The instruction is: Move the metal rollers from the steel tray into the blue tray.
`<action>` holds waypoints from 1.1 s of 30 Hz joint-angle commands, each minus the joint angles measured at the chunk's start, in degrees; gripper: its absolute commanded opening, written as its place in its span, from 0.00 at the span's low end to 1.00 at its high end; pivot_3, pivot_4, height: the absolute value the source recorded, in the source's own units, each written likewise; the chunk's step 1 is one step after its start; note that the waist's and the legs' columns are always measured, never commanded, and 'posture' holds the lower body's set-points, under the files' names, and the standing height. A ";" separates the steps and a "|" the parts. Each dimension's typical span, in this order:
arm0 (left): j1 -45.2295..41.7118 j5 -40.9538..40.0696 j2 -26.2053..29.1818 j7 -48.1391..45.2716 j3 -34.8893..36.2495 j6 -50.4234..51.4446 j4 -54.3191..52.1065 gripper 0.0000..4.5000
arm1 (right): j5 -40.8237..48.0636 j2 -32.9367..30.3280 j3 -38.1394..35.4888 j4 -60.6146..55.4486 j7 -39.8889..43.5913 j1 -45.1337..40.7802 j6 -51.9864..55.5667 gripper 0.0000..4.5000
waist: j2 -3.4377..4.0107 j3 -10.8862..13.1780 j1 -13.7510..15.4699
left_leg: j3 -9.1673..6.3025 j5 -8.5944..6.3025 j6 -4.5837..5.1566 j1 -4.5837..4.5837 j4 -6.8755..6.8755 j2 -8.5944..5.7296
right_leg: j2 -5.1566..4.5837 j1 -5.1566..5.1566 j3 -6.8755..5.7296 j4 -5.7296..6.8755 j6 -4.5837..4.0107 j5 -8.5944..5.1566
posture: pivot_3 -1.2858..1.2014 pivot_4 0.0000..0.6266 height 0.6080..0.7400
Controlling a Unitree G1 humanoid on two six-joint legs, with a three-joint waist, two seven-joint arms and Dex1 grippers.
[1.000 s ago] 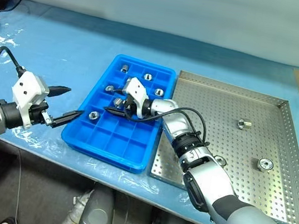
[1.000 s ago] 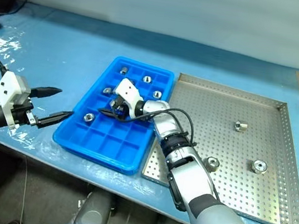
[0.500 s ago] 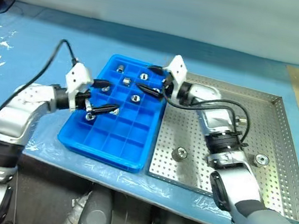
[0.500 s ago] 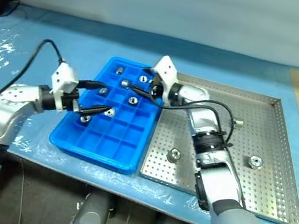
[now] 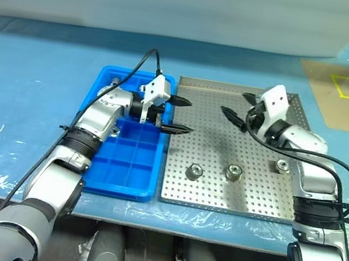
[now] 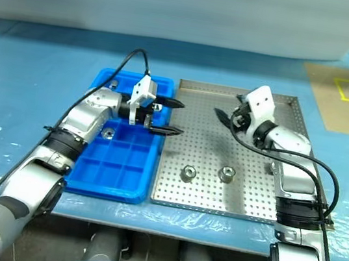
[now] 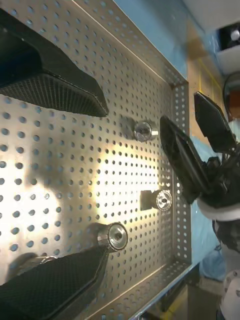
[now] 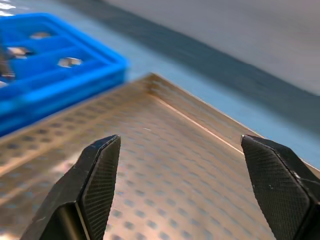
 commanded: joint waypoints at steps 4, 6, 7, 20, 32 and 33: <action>-2.07 0.54 -0.96 -2.03 0.96 -2.51 1.17 0.95 | -1.81 1.03 -2.41 9.60 -7.73 -0.12 -7.48 0.87 | 0.02 -0.01 -1.09 | 0.00 -0.14 0.27 -0.02 0.20 -0.01 | -0.01 0.08 0.01 0.00 -0.01 0.00 | 0.38 0.24 1.00; -1.30 0.65 -0.46 -2.32 1.20 -2.23 0.42 0.95 | -2.09 1.62 -1.75 13.76 -8.34 -1.64 -9.68 0.87 | 0.02 -0.01 -1.22 | 0.00 -0.18 0.39 -0.05 0.28 -0.01 | -0.02 0.08 0.02 0.00 -0.01 0.00 | 0.38 0.24 1.00; -0.92 0.76 -0.15 -2.26 1.30 -2.10 0.05 0.95 | -2.38 1.82 -1.52 16.50 -8.73 -2.64 -10.98 0.87 | 0.02 -0.01 -1.27 | 0.01 -0.16 0.45 -0.05 0.30 0.00 | -0.02 0.08 0.02 0.00 -0.01 0.00 | 0.39 0.24 1.00; 4.82 -0.14 3.61 -0.07 2.41 2.25 -8.93 0.95 | -7.17 2.08 1.63 46.31 -12.47 -12.82 -23.93 0.87 | 0.09 0.01 0.14 | 0.02 -0.25 0.72 -0.15 0.52 -0.01 | -0.12 0.14 -0.04 0.01 -0.04 0.01 | 0.43 0.24 1.00; 5.52 0.12 4.38 0.34 2.23 2.96 -10.11 0.95 | -7.69 3.19 3.33 46.69 -11.14 -12.10 -26.71 0.54 | 0.10 0.00 0.56 | 0.06 -0.31 0.63 -0.09 0.54 0.01 | -0.12 0.18 -0.03 0.03 -0.05 0.02 | 0.42 0.24 1.00; 5.45 0.17 4.39 0.28 2.19 2.92 -9.97 0.95 | -7.52 3.28 3.38 46.32 -10.74 -11.96 -26.91 0.47 | 0.10 0.00 0.54 | 0.07 -0.32 0.61 -0.09 0.54 0.01 | -0.12 0.18 -0.03 0.03 -0.05 0.02 | 0.42 0.24 1.00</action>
